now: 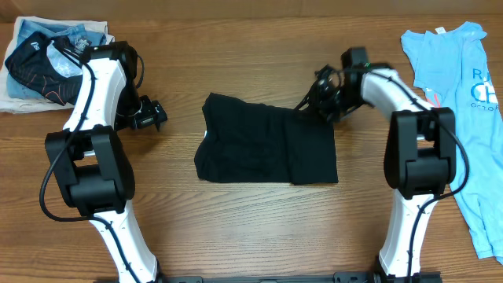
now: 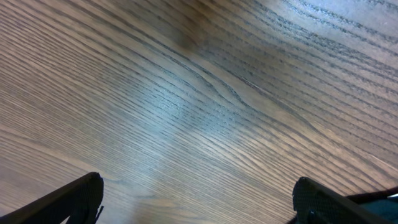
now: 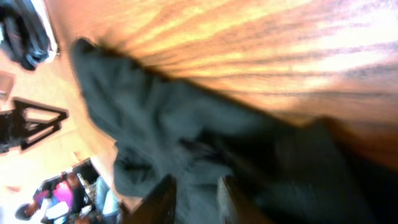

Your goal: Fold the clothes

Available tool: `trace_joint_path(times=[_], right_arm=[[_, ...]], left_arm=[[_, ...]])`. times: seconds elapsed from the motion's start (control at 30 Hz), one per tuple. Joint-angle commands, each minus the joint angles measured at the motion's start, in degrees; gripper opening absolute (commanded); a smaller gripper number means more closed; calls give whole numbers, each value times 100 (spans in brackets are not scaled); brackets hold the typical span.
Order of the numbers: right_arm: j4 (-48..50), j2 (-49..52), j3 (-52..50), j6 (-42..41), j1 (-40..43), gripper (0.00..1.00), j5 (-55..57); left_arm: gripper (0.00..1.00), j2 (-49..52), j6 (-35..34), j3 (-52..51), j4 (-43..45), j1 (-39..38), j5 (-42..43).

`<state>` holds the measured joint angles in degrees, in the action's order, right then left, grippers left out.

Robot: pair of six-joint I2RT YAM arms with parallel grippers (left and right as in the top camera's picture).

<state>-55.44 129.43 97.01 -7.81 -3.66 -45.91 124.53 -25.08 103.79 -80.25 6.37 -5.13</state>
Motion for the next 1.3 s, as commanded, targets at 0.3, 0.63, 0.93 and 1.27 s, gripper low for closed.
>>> trace_joint_path(times=[0.3,0.63,0.93,1.27], right_arm=[[-2828,-396,2341,308,479,100,2367],[-2706,-396,2293,-85,675,100,2531],[-2673,-393,2293,-79,629,100,2533],[-2605,-393,2293,-79,629,100,2531]], left_arm=[[100,31,70,-50,13,-57,92],[100,31,1611,-938,1373,-295,2837],[100,35,1628,-1558,2472,-535,3814],[100,83,1572,-1985,2653,-610,3941]])
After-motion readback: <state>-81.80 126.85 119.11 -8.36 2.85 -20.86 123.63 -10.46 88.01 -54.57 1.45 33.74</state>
